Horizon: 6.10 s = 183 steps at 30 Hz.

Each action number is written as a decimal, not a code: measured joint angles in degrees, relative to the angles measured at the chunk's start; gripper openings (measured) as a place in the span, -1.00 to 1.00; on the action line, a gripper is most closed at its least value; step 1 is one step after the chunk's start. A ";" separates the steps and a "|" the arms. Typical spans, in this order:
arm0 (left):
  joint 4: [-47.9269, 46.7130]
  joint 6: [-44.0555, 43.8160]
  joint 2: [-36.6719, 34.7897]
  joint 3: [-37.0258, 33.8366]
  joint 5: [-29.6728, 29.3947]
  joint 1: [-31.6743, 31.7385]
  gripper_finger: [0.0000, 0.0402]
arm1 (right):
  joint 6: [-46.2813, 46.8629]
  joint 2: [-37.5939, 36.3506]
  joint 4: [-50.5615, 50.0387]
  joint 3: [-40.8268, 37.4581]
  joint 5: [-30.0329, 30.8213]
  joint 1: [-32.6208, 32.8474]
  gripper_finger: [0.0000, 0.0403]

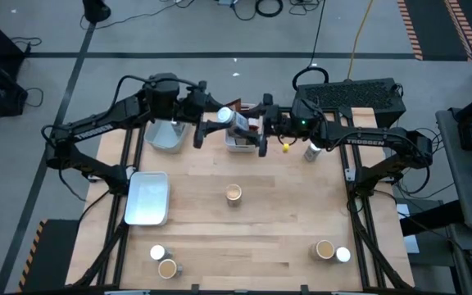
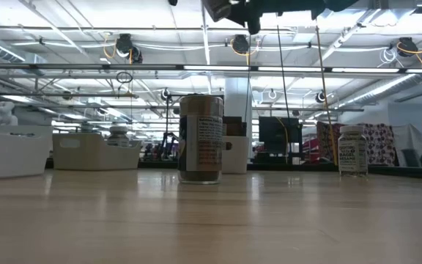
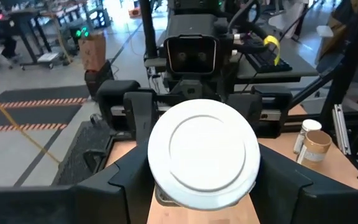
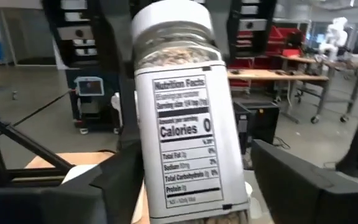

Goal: Sort spices by type
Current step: Put the white seasoning bottle into the gray bin

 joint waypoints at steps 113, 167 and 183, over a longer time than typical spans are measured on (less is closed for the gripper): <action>-34.90 42.02 13.97 -17.11 -2.59 36.79 0.05 | 0.17 -9.27 -25.76 -0.11 1.14 -1.25 0.69; -43.59 28.13 13.84 -13.00 -13.38 36.72 0.38 | -0.03 -9.26 -26.21 -0.11 1.09 -1.20 0.69; -43.13 26.82 14.90 -13.00 -14.47 36.72 0.17 | -0.08 -9.26 -26.19 -0.10 1.09 -1.20 0.69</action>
